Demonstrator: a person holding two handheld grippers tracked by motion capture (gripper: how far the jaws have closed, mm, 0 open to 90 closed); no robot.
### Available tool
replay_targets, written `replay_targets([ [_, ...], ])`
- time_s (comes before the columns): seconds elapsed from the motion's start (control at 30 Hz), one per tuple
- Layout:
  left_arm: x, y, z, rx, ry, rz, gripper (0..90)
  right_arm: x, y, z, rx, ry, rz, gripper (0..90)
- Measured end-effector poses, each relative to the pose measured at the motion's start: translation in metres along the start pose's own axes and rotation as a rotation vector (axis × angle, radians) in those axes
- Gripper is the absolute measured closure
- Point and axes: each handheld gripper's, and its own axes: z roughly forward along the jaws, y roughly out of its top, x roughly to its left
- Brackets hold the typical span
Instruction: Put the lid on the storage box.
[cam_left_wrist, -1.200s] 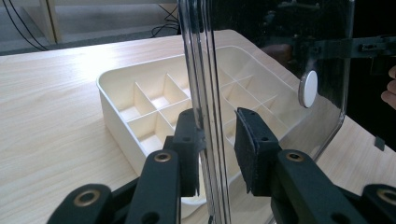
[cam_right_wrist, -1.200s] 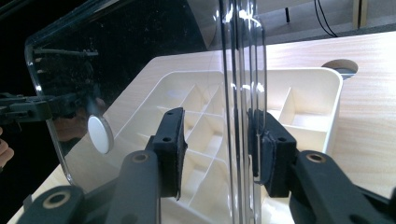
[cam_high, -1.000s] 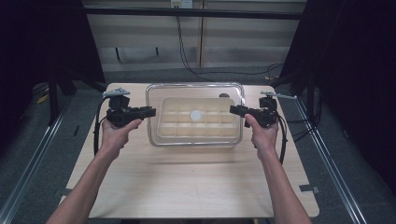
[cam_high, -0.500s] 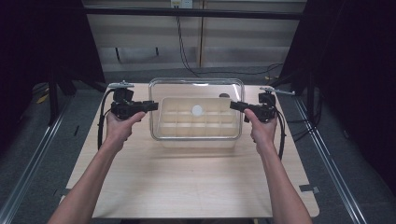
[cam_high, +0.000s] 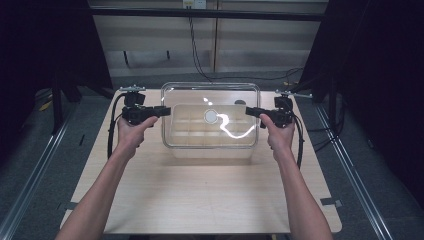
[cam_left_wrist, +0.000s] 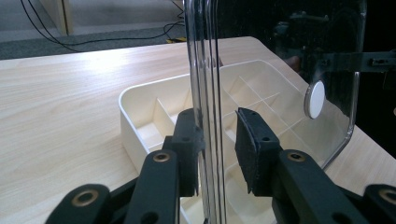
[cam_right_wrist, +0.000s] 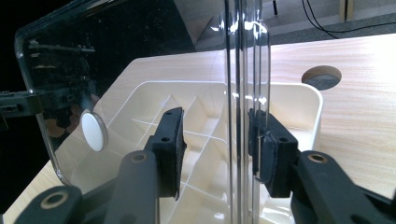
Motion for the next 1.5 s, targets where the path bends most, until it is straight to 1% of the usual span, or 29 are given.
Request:
replay_targets([
  [0.03, 0.000, 0.000, 0.002, 0.006, 0.005, 0.006, 70.0, -0.001, 0.000, 0.000, 0.000, 0.000, 0.000, 57.6],
  [0.17, 0.001, 0.002, 0.008, 0.019, 0.009, 0.004, 69.3, -0.005, 0.000, 0.001, 0.010, -0.010, 0.009, 57.5],
  [0.2, 0.001, 0.002, 0.009, 0.025, 0.012, 0.011, 69.0, -0.007, 0.000, 0.002, 0.012, -0.011, 0.012, 57.4],
  [0.23, 0.001, 0.003, 0.011, 0.023, 0.013, 0.006, 68.8, -0.008, 0.000, 0.002, 0.013, -0.013, 0.014, 57.3],
  [0.27, 0.002, 0.003, 0.012, 0.031, 0.015, 0.008, 68.6, -0.009, 0.000, 0.003, 0.013, -0.013, 0.013, 57.2],
  [0.47, 0.009, 0.003, 0.022, 0.043, 0.024, -0.012, 67.9, -0.016, -0.001, 0.012, 0.021, -0.034, 0.036, 55.8],
  [0.73, 0.015, 0.004, 0.031, 0.049, 0.019, -0.043, 67.4, -0.025, -0.004, 0.024, 0.045, -0.070, 0.045, 52.6],
  [0.83, 0.018, 0.003, 0.033, 0.057, 0.020, -0.051, 67.1, -0.026, -0.003, 0.026, 0.053, -0.078, 0.040, 52.0],
  [0.9, 0.020, 0.002, 0.036, 0.065, 0.026, -0.053, 66.9, -0.025, -0.001, 0.028, 0.070, -0.097, 0.031, 51.2],
  [0.93, 0.022, 0.001, 0.037, 0.067, 0.026, -0.061, 66.6, -0.025, -0.001, 0.029, 0.079, -0.101, 0.030, 51.0],
  [1.03, 0.024, 0.000, 0.040, 0.076, 0.030, -0.071, 66.5, -0.026, -0.001, 0.032, 0.084, -0.110, 0.034, 50.6],
  [1.07, 0.024, 0.000, 0.042, 0.078, 0.039, -0.070, 66.2, -0.026, -0.002, 0.033, 0.085, -0.117, 0.037, 50.2],
  [1.17, 0.027, -0.002, 0.044, 0.088, 0.043, -0.073, 66.0, -0.026, -0.002, 0.036, 0.096, -0.134, 0.033, 48.7],
  [1.23, 0.028, -0.002, 0.046, 0.092, 0.065, -0.065, 67.0, -0.025, -0.002, 0.038, 0.100, -0.145, 0.028, 48.0],
  [1.3, 0.029, -0.003, 0.047, 0.097, 0.059, -0.073, 67.0, -0.026, -0.003, 0.040, 0.104, -0.148, 0.029, 47.7],
  [1.33, 0.030, -0.002, 0.048, 0.105, 0.058, -0.067, 66.8, -0.028, -0.003, 0.041, 0.106, -0.142, 0.041, 47.8],
  [1.37, 0.031, -0.002, 0.049, 0.117, 0.055, -0.073, 66.6, -0.029, -0.004, 0.042, 0.108, -0.145, 0.050, 47.6],
  [1.43, 0.033, -0.003, 0.051, 0.118, 0.051, -0.080, 66.5, -0.031, -0.005, 0.045, 0.112, -0.148, 0.052, 46.7],
  [1.5, 0.036, -0.005, 0.052, 0.115, 0.041, -0.102, 66.3, -0.031, -0.006, 0.046, 0.115, -0.151, 0.056, 46.0],
])
